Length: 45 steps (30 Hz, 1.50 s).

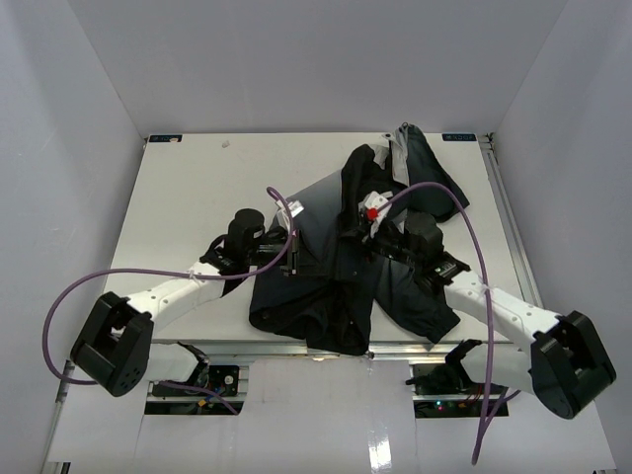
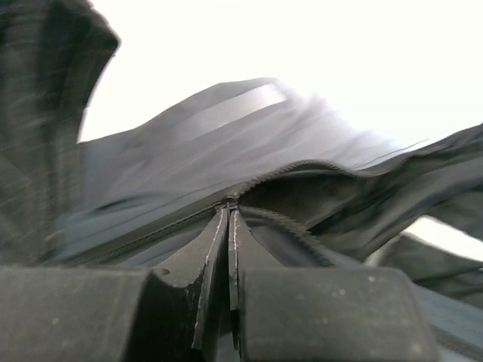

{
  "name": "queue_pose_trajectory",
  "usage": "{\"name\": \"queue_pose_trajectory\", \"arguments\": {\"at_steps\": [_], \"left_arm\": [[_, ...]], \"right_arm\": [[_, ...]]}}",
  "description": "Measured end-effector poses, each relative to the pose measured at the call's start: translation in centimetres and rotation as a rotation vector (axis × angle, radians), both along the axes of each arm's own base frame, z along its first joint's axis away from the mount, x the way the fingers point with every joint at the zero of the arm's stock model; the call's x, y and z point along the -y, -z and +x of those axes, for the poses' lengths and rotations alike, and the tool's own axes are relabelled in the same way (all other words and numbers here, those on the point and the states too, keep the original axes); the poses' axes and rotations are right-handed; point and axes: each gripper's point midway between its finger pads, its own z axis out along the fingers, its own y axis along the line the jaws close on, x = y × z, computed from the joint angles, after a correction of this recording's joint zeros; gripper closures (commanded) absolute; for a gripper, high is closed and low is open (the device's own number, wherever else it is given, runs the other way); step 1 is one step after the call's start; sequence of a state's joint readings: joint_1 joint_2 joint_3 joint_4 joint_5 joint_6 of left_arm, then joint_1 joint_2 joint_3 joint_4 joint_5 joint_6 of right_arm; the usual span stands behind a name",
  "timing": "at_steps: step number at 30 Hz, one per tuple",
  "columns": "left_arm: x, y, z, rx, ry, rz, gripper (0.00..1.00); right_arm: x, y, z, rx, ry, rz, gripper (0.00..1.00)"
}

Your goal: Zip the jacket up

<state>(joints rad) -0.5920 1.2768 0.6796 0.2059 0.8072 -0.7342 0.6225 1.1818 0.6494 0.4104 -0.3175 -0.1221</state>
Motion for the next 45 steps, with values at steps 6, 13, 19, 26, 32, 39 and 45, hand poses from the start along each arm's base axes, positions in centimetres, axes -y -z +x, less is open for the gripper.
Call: {"name": "queue_pose_trajectory", "arguments": {"at_steps": [6, 13, 19, 26, 32, 39, 45], "left_arm": [[-1.2, -1.9, 0.6, 0.081, -0.106, 0.005, 1.00], [-4.4, -2.8, 1.4, 0.153, -0.304, 0.085, 1.00], [-8.6, -6.1, 2.3, 0.270, -0.523, 0.145, 1.00], [-11.7, -9.1, -1.6, 0.312, -0.555, 0.121, 1.00], [-12.5, -13.1, -6.5, 0.366, -0.447, 0.025, 1.00], [-11.2, -9.1, -2.9, 0.289, -0.454, 0.199, 0.41], [-8.7, -9.9, 5.4, 0.273, -0.492, 0.273, 0.25]], "right_arm": [[-1.0, -2.1, 7.9, 0.020, 0.120, -0.007, 0.92], [1.5, -1.5, 18.3, -0.036, 0.276, 0.014, 0.92], [2.1, -0.6, 23.4, -0.135, 0.256, 0.078, 0.92], [2.0, -4.6, 30.9, -0.020, 0.295, 0.176, 0.92], [15.6, -3.0, 35.9, 0.053, 0.610, 0.224, 0.92], [12.4, -1.7, 31.8, 0.044, 0.465, 0.253, 0.92], [6.9, -1.3, 23.9, 0.039, 0.248, 0.274, 0.92]]}}
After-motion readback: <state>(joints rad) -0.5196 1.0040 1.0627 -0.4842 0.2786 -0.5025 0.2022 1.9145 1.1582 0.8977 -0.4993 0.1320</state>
